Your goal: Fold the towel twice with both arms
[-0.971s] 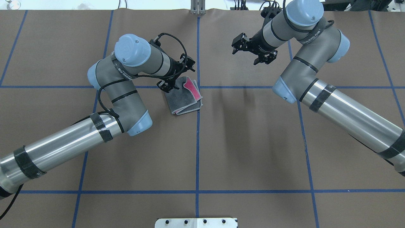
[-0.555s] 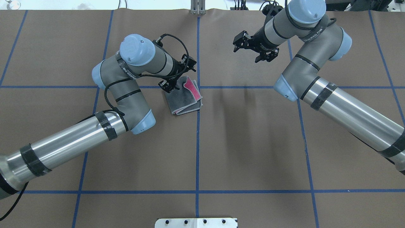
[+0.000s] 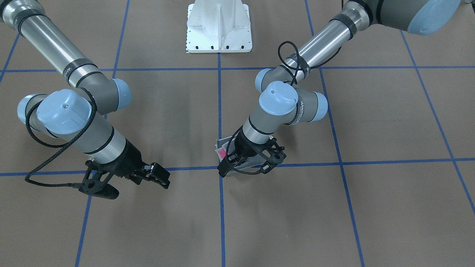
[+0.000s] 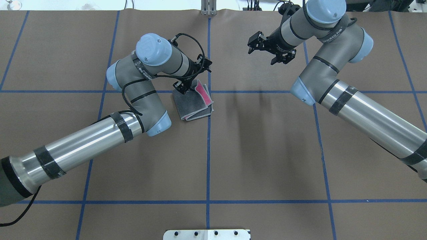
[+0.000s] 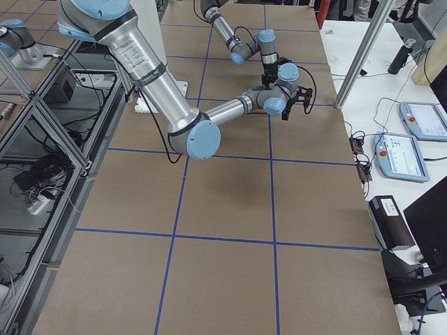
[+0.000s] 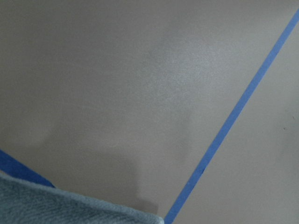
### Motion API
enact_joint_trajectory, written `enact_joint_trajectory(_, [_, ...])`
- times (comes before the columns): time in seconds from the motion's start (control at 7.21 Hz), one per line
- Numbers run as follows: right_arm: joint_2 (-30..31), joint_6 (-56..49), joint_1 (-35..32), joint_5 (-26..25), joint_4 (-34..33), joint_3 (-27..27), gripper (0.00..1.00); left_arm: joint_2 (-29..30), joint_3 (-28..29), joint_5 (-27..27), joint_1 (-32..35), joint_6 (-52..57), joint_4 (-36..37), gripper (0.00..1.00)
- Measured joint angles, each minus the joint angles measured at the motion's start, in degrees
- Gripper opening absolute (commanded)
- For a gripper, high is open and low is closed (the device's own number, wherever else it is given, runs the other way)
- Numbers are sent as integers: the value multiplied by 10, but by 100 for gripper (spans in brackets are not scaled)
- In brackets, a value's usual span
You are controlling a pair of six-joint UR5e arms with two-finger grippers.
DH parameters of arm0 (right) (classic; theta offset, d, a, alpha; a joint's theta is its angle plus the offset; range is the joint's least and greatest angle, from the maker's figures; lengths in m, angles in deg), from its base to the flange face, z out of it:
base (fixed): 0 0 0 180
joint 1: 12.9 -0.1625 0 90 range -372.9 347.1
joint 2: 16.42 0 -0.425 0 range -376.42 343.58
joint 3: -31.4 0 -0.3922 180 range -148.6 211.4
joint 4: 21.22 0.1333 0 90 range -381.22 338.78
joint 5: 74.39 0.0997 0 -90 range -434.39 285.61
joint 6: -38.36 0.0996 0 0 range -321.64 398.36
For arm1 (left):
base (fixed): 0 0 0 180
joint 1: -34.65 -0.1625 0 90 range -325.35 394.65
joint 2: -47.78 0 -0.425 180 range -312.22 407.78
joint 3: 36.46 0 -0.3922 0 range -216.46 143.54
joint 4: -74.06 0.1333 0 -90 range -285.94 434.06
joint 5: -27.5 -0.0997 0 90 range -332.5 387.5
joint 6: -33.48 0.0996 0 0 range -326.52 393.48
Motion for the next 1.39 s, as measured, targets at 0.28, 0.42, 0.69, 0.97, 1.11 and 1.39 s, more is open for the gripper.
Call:
enact_joint_trajectory(0.28, [1, -1, -1, 1, 0, 0, 100, 14, 27, -6, 3, 2, -11, 100])
enact_joint_trajectory(0.42, [2, -1, -3, 2, 1, 0, 100, 19, 42, -14, 3, 5, -19, 100])
enact_joint_trajectory(0.69, [2, 0, -5, 3, 1, 0, 100, 22, 56, -22, 3, 15, -25, 100])
enact_joint_trajectory(0.97, [2, 0, -6, 3, 0, 0, 100, 23, 61, -27, 3, 19, -25, 100])
enact_joint_trajectory(1.11, [2, 0, -7, 3, 0, 0, 100, 25, 62, -29, 3, 19, -26, 100])
enact_joint_trajectory(1.39, [2, -2, -10, 4, 0, 0, 100, 34, 63, -30, 3, 19, -26, 100])
